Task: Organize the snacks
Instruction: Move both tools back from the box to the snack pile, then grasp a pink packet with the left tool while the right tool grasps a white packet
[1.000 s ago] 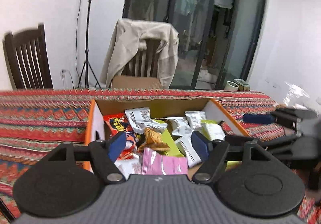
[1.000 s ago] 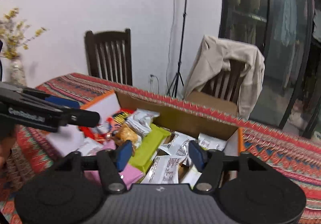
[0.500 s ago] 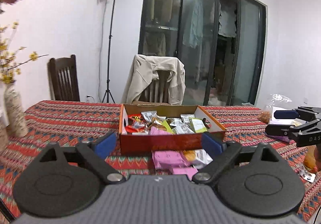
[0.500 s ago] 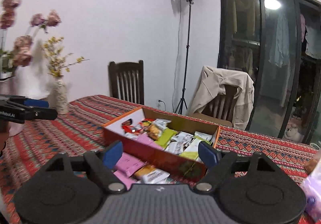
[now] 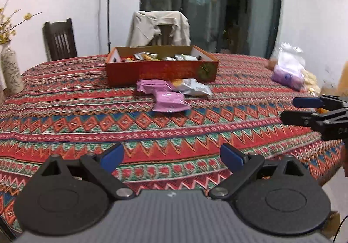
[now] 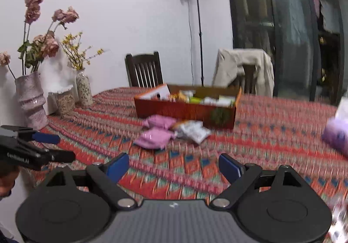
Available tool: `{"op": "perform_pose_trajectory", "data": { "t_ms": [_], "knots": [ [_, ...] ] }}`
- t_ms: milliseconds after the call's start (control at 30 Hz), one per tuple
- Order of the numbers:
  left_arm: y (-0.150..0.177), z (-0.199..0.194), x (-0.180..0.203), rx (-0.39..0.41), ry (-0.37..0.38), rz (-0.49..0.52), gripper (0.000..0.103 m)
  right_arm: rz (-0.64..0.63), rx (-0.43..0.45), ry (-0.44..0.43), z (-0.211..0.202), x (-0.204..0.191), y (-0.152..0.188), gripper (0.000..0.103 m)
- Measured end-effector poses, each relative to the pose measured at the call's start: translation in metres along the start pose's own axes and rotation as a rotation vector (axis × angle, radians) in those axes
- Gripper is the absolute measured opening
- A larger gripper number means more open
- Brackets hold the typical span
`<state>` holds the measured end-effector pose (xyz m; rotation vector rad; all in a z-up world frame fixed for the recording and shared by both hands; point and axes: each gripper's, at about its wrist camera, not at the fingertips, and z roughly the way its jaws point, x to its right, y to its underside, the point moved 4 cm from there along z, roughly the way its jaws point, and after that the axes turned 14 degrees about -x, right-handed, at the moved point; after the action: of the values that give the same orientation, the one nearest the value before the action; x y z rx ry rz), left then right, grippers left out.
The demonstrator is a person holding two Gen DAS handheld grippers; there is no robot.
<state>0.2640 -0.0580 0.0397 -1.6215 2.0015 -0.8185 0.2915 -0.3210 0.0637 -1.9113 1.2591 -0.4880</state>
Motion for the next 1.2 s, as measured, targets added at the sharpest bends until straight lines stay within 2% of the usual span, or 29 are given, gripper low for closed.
{"op": "perform_pose_trajectory", "data": {
  "t_ms": [133, 333, 500, 633, 733, 767, 800, 833, 867, 900, 967, 1067, 1200],
  "knots": [
    [-0.007, 0.004, 0.003, 0.011, -0.006, 0.016, 0.097, 0.023, -0.029, 0.015, 0.007, 0.002, 0.019, 0.089],
    [-0.024, 0.026, 0.001, -0.010, 0.007, -0.003, 0.097, 0.053, -0.030, 0.021, 0.014, 0.012, 0.020, 0.089],
    [-0.059, 0.073, -0.007, -0.029, 0.024, -0.046, 0.097, 0.062, -0.070, 0.023, 0.036, 0.022, 0.016, 0.089],
    [-0.094, 0.126, -0.011, -0.066, 0.086, -0.084, 0.096, 0.042, -0.114, 0.034, 0.059, 0.027, 0.008, 0.089],
    [-0.113, 0.164, -0.013, -0.088, 0.071, -0.083, 0.096, 0.039, -0.129, 0.034, 0.072, 0.032, 0.000, 0.089],
    [-0.117, 0.174, -0.014, -0.092, 0.053, -0.078, 0.094, 0.038, -0.133, 0.036, 0.076, 0.034, -0.003, 0.089],
    [-0.119, 0.182, -0.015, -0.092, 0.040, -0.073, 0.088, 0.038, -0.138, 0.041, 0.081, 0.036, -0.006, 0.089],
    [-0.119, 0.188, -0.016, -0.097, 0.034, -0.067, 0.075, 0.037, -0.141, 0.046, 0.085, 0.039, -0.009, 0.089],
    [-0.117, 0.191, -0.016, -0.088, 0.027, -0.054, 0.073, 0.037, -0.139, 0.053, 0.089, 0.041, -0.012, 0.089],
    [-0.115, 0.191, -0.015, -0.074, 0.024, -0.033, 0.062, 0.037, -0.134, 0.059, 0.092, 0.043, -0.016, 0.088],
    [-0.110, 0.184, -0.018, -0.079, 0.045, -0.029, 0.062, 0.034, -0.124, 0.064, 0.099, 0.047, -0.025, 0.087],
    [-0.098, 0.166, -0.028, -0.082, 0.118, -0.054, 0.062, 0.000, -0.130, 0.074, 0.117, 0.051, -0.043, 0.087],
    [-0.084, 0.153, -0.047, -0.083, 0.128, -0.090, 0.062, -0.102, -0.150, 0.077, 0.158, 0.051, -0.075, 0.086]
  ]
}}
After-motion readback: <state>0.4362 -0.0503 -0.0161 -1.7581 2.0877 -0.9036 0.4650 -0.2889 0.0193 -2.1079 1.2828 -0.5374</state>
